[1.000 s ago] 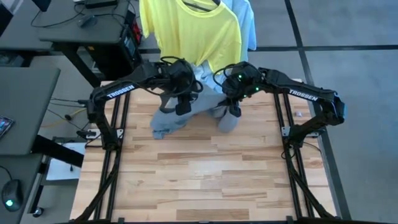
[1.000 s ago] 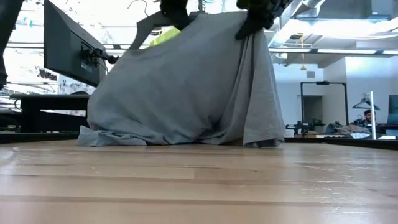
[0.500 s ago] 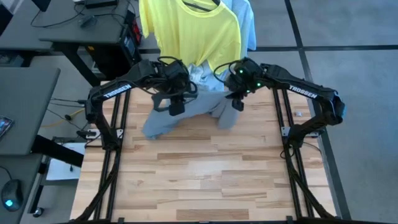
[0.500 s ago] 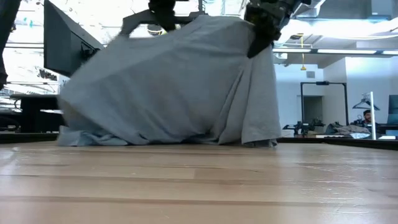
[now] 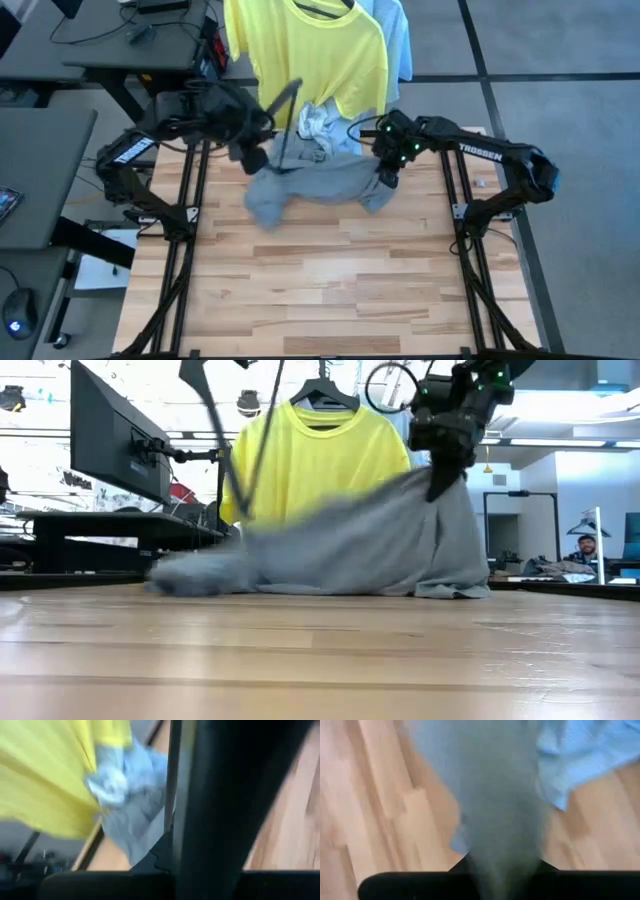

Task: Hang clothes
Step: Remove the black hanger from the gray shirt

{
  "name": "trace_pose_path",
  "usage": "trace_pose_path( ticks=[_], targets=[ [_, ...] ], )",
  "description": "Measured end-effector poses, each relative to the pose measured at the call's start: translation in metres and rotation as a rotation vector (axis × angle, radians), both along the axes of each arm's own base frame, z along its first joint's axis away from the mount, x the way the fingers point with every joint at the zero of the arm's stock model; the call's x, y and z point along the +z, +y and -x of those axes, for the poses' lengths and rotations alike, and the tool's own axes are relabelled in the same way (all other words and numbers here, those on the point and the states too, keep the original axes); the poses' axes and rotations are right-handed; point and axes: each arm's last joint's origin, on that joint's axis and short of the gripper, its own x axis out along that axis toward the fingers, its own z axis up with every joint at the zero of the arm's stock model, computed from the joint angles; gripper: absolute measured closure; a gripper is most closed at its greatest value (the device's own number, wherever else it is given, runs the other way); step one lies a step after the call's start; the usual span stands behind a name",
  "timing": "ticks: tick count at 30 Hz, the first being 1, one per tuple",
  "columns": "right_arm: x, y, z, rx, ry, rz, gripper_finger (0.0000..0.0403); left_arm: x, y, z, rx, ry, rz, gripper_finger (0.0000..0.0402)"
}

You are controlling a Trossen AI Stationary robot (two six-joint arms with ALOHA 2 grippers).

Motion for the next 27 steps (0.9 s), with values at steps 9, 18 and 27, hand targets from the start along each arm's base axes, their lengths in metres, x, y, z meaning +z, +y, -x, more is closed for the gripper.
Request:
trace_pose_path(
  ticks=[9,18,27],
  targets=[
    [0.002,0.027,-0.016,0.088,-0.041,-0.006,0.0403,0.025,-0.002,-0.017,-0.043,-0.291,-0.098,0.0401],
    [-0.005,0.023,0.0,0.005,0.094,-0.115,0.0403,-0.034,-0.025,-0.007,0.012,0.174,0.397,0.0401],
    [0.0,0.024,-0.002,0.093,-0.02,-0.303,0.0393,-0.114,-0.034,-0.001,0.041,0.352,0.789,0.0401]
  ],
)
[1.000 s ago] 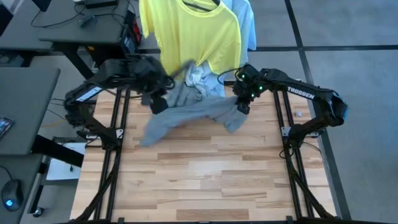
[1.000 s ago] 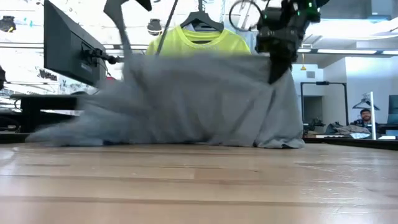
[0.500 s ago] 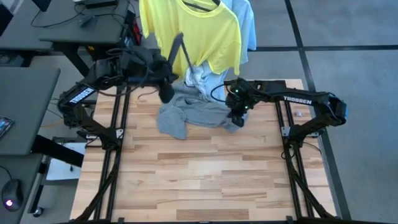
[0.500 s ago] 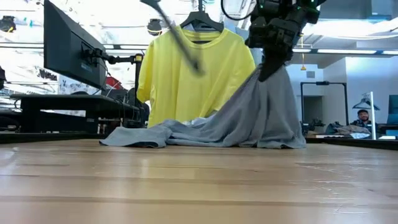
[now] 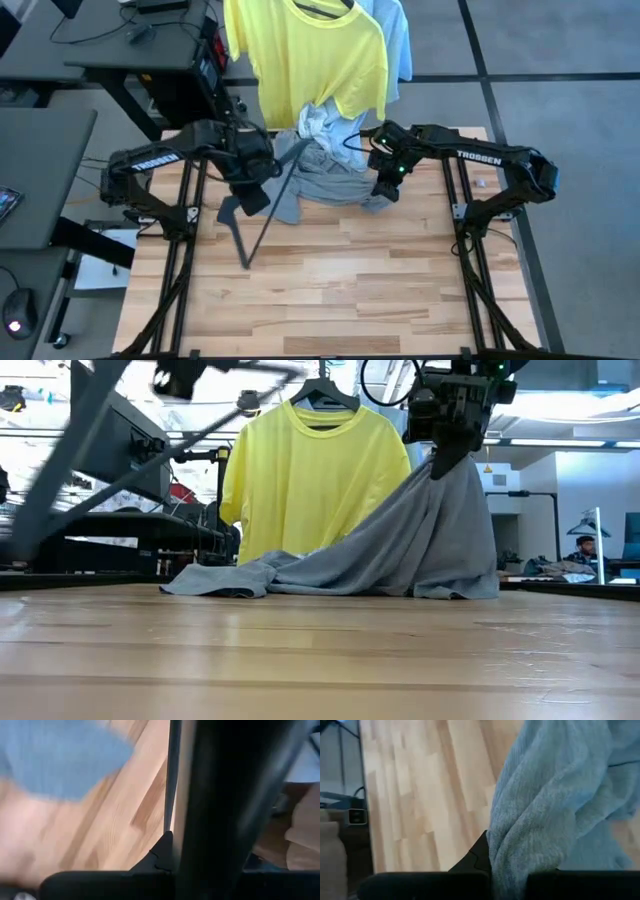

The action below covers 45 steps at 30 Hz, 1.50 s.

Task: Hang clothes
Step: Remove the black hanger from the gray shirt

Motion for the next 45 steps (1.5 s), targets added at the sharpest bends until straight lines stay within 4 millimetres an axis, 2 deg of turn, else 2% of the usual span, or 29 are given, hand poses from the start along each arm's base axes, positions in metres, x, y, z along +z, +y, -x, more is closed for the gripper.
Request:
trace_pose_path(
  ticks=[5,9,14,19,27,34,37,40,42,45],
  targets=[
    [0.0,0.003,-0.001,0.016,-0.005,0.001,0.0363,-0.056,-0.004,0.02,0.182,-0.007,0.091,0.0399],
    [0.0,0.004,-0.003,0.027,-0.012,0.006,0.0355,-0.099,-0.008,0.038,0.309,0.094,0.132,0.0386],
    [0.002,0.003,-0.006,0.062,-0.065,0.051,0.0354,-0.13,-0.012,0.052,0.342,0.211,0.159,0.0368],
    [0.003,0.002,-0.009,0.065,-0.092,0.066,0.0354,-0.122,-0.008,0.05,0.318,0.168,0.176,0.0335],
    [0.012,-0.006,-0.01,0.01,-0.126,0.075,0.0354,-0.076,0.007,0.041,0.339,-0.004,0.152,0.0303],
    [0.021,-0.019,-0.014,-0.083,-0.211,0.086,0.035,-0.044,0.031,0.043,0.329,-0.138,-0.027,0.0302],
    [0.021,-0.027,-0.012,-0.167,-0.204,0.045,0.0327,-0.039,0.044,0.048,0.334,-0.159,-0.085,0.0302],
    [0.025,-0.04,-0.009,-0.245,-0.232,0.069,0.0288,-0.036,0.057,0.053,0.343,-0.183,-0.174,0.0302],
    [0.037,-0.052,-0.005,-0.312,-0.264,0.066,0.026,-0.033,0.067,0.053,0.336,-0.229,-0.225,0.0302],
    [0.069,-0.069,0.003,-0.393,-0.345,0.088,0.0226,-0.029,0.08,0.055,0.331,-0.291,-0.292,0.0302]
  ],
)
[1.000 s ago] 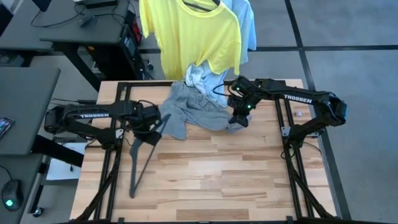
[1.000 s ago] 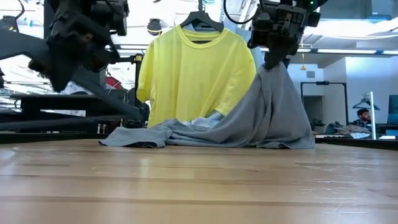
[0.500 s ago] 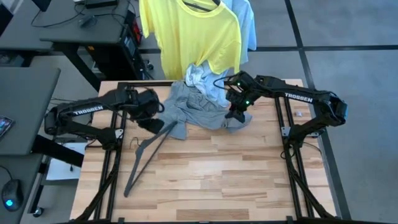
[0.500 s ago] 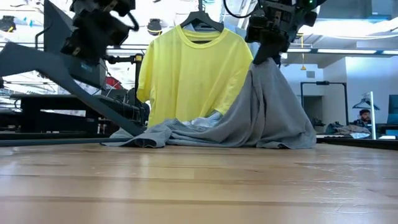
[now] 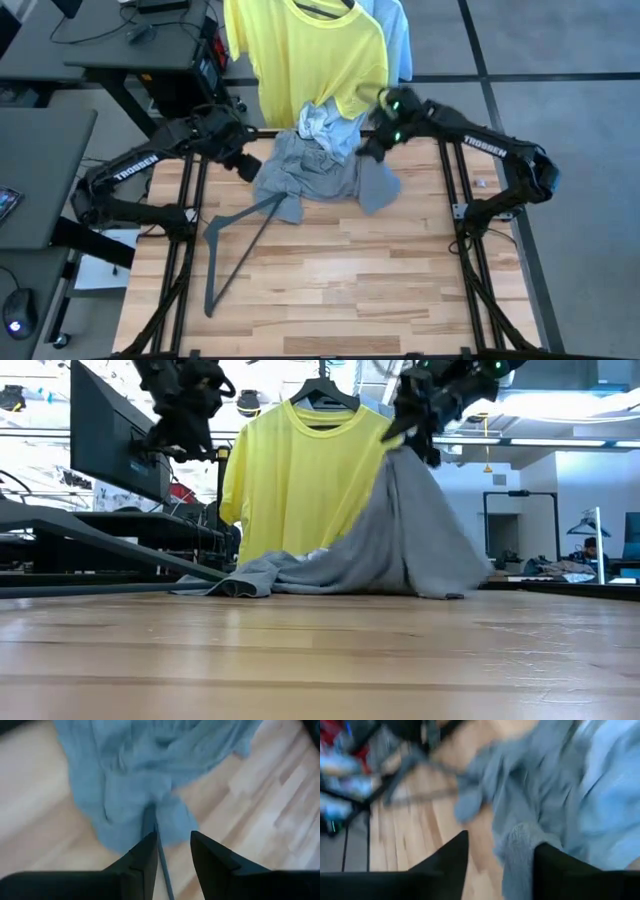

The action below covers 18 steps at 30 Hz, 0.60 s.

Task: Hang clothes
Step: Remove the black hanger from the gray shirt, then unhang the yellow shirt from the clothes rack

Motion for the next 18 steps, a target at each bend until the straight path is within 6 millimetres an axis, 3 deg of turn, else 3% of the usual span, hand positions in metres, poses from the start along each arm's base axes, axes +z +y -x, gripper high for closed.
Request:
trace_pose_path(
  ticks=[4,8,12,15,18],
  targets=[
    [0.022,-0.008,0.022,-0.055,0.076,-0.045,0.0202,0.002,0.011,0.005,-0.011,-0.005,-0.064,0.0302],
    [0.011,-0.001,0.041,-0.065,0.298,-0.128,0.0201,0.003,0.018,0.008,-0.038,-0.009,-0.126,0.0302],
    [-0.003,0.007,0.046,-0.094,0.472,-0.164,0.0207,0.005,0.021,0.009,-0.075,-0.012,-0.177,0.0302],
    [0.007,-0.004,0.039,-0.173,0.401,-0.005,0.0215,0.009,0.024,0.005,-0.089,-0.053,-0.241,0.0302],
    [0.032,-0.028,0.034,-0.287,0.205,0.217,0.0223,0.014,0.029,0.002,-0.078,-0.108,-0.294,0.0302]
  ],
)
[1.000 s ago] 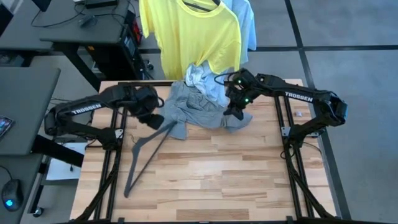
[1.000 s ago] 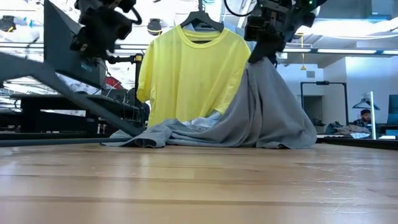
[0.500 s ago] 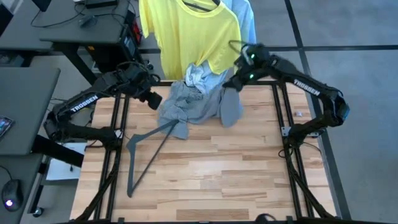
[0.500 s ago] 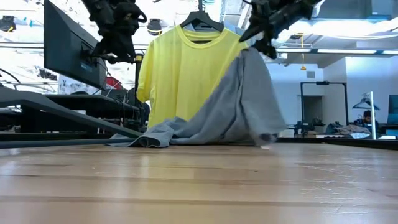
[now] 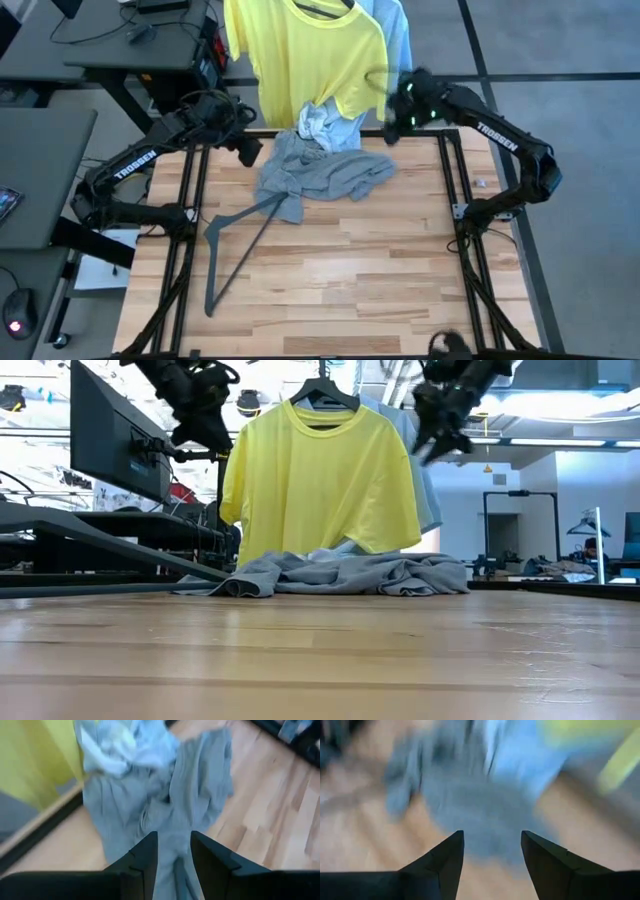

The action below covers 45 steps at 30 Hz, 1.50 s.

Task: Hang clothes
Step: Unhang the yellow shirt from the clothes rack

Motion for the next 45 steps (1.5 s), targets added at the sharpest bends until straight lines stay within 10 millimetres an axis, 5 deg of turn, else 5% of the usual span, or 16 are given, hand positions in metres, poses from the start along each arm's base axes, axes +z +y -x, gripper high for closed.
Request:
trace_pose_path(
  ticks=[7,11,17,24,33,36,40,45],
  targets=[
    [0.074,-0.037,0.011,-0.033,-0.337,0.667,0.0226,-0.002,0.015,0.0,0.059,-0.029,-0.009,0.0302],
    [0.092,-0.057,0.017,-0.095,-0.426,0.928,0.0225,-0.006,0.021,0.001,0.1,-0.031,0.036,0.0302],
    [0.084,-0.11,0.0,-0.101,-0.398,0.854,0.0225,-0.01,0.023,0.0,0.104,-0.009,0.059,0.0302],
    [0.071,-0.144,-0.025,-0.053,-0.323,0.719,0.0225,-0.013,0.021,0.003,0.108,0.028,0.095,0.0302],
    [0.063,-0.146,-0.035,0.009,-0.296,0.684,0.0232,-0.015,0.02,0.004,0.081,0.068,0.079,0.0302],
    [0.063,-0.144,-0.037,0.015,-0.3,0.684,0.027,-0.015,0.02,0.004,0.069,0.078,0.063,0.0302],
    [0.063,-0.14,-0.042,0.046,-0.312,0.679,0.0369,-0.015,0.02,0.004,0.058,0.083,0.052,0.0302],
    [0.071,-0.135,-0.045,0.053,-0.312,0.688,0.0372,-0.015,0.02,0.004,0.058,0.083,0.051,0.0302]
  ],
)
